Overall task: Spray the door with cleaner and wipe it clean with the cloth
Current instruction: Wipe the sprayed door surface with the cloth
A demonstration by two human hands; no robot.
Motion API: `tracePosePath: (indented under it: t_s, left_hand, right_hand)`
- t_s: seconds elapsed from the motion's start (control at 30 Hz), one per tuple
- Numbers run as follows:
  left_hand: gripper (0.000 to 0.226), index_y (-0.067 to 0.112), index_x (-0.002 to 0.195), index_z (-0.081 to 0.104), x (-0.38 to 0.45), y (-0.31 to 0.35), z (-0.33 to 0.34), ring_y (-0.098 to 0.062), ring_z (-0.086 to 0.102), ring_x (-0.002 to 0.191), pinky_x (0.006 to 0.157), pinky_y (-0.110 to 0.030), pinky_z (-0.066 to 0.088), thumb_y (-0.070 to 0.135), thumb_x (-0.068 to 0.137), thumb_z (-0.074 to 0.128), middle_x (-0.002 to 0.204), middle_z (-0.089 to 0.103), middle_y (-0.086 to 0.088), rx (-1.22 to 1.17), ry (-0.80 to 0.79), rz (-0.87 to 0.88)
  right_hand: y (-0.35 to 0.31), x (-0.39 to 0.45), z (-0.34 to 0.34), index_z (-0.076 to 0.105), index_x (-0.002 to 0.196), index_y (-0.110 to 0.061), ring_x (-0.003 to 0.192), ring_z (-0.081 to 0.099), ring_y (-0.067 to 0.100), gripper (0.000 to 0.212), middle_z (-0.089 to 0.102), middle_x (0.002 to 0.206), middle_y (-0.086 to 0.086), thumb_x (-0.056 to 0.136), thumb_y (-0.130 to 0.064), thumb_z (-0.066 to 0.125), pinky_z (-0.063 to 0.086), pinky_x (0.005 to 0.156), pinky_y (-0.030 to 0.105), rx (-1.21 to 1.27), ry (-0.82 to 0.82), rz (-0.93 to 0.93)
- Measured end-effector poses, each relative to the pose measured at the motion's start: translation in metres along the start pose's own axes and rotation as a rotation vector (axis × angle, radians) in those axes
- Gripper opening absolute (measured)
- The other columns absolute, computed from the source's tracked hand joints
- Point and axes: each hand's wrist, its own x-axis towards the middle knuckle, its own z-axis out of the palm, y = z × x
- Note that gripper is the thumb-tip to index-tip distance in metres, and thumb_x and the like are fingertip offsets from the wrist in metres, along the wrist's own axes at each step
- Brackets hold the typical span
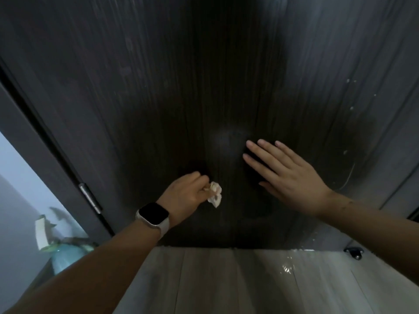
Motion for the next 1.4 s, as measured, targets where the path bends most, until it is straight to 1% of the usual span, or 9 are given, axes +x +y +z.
tracePosePath:
  t_s: [0.2, 0.5, 0.63, 0.8, 0.93, 1.07, 1.17, 1.27, 1.4]
  left_hand:
    - [0.02, 0.007, 0.107, 0.071, 0.028, -0.026, -0.044, -0.019, 0.041, 0.077, 0.066, -0.027, 0.032, 0.014, 0.094, 0.057, 0.087, 0.049, -0.006, 0.09, 0.278, -0.152]
    - [0.028, 0.011, 0.1, 0.071, -0.065, -0.01, 0.055, -0.021, 0.04, 0.079, 0.058, -0.033, 0.046, 0.014, 0.087, 0.046, 0.092, 0.047, -0.006, -0.028, -0.188, 0.083]
    - [0.034, 0.012, 0.099, 0.073, -0.056, 0.004, 0.067, -0.02, 0.041, 0.082, 0.063, -0.03, 0.048, 0.014, 0.083, 0.043, 0.097, 0.043, -0.004, -0.013, -0.201, 0.15]
    - [0.03, 0.012, 0.103, 0.073, -0.04, 0.021, 0.086, -0.019, 0.041, 0.083, 0.066, -0.029, 0.042, 0.01, 0.074, 0.072, 0.095, 0.054, -0.005, -0.021, -0.145, 0.174]
    - [0.023, 0.008, 0.098, 0.071, -0.023, 0.05, 0.112, -0.021, 0.042, 0.087, 0.075, -0.03, 0.038, 0.009, 0.084, 0.053, 0.096, 0.061, -0.007, -0.062, -0.098, 0.213]
    - [0.029, 0.013, 0.097, 0.074, -0.006, 0.093, 0.134, -0.019, 0.057, 0.086, 0.07, -0.029, 0.05, 0.011, 0.072, 0.058, 0.098, 0.064, -0.003, -0.141, -0.231, 0.127]
    - [0.043, 0.011, 0.124, 0.064, -0.015, 0.105, 0.146, -0.025, 0.059, 0.099, 0.079, -0.032, 0.049, 0.002, 0.082, 0.055, 0.114, 0.062, -0.007, -0.341, -0.341, -0.092]
    - [0.029, 0.012, 0.116, 0.067, -0.03, 0.124, 0.144, -0.015, 0.062, 0.097, 0.083, -0.012, 0.04, 0.015, 0.087, 0.068, 0.108, 0.066, -0.002, -0.683, -0.225, -0.55]
    - [0.016, 0.008, 0.092, 0.063, -0.034, 0.146, 0.137, -0.006, 0.068, 0.077, 0.069, -0.019, 0.054, 0.011, 0.082, 0.075, 0.083, 0.071, 0.001, -1.022, -0.133, -1.026]
  right_hand:
    - [-0.026, 0.002, 0.018, 0.023, 0.153, -0.013, 0.148, 0.013, 0.028, 0.072, 0.013, 0.161, 0.011, 0.091, -0.024, 0.059, 0.014, 0.12, 0.045, 0.004, -0.015, -0.119]
    - [-0.034, -0.024, 0.05, 0.013, 0.155, -0.011, 0.15, 0.002, 0.028, 0.083, 0.001, 0.163, 0.011, 0.089, -0.021, 0.063, 0.003, 0.122, 0.043, -0.098, -0.084, -0.126]
    - [-0.039, -0.037, 0.055, 0.017, 0.154, -0.01, 0.15, 0.005, 0.028, 0.074, 0.005, 0.162, 0.012, 0.091, -0.018, 0.056, 0.003, 0.122, 0.043, -0.046, -0.087, -0.208]
    - [-0.051, -0.086, 0.069, 0.025, 0.15, -0.01, 0.146, 0.013, 0.029, 0.065, 0.017, 0.159, 0.013, 0.085, -0.01, 0.026, 0.0, 0.119, 0.043, 0.083, -0.277, -0.368]
    - [-0.063, -0.126, 0.08, 0.044, 0.142, -0.014, 0.14, 0.037, 0.03, 0.069, 0.036, 0.153, 0.012, 0.075, -0.009, 0.06, 0.024, 0.118, 0.043, 0.241, -0.436, -0.314]
    - [-0.097, -0.161, 0.083, 0.066, 0.119, -0.021, 0.101, 0.065, 0.019, 0.048, 0.065, 0.118, 0.001, 0.073, -0.017, 0.079, 0.053, 0.082, 0.028, 0.622, -0.501, 0.198]
    - [-0.13, -0.163, 0.083, 0.068, 0.111, -0.024, 0.089, 0.062, 0.005, 0.023, 0.066, 0.114, -0.002, 0.091, -0.014, 0.064, 0.046, 0.076, 0.009, 1.147, -0.634, 1.032]
    - [-0.149, -0.144, 0.089, 0.065, 0.113, -0.013, 0.092, 0.07, 0.019, 0.02, 0.069, 0.115, 0.01, 0.096, -0.021, 0.057, 0.058, 0.073, 0.025, 1.935, -0.502, 1.808]
    - [-0.155, -0.117, 0.098, 0.068, 0.113, -0.012, 0.093, 0.071, 0.019, 0.026, 0.072, 0.109, 0.008, 0.098, -0.028, 0.055, 0.059, 0.079, 0.031, 2.341, -0.322, 2.006]
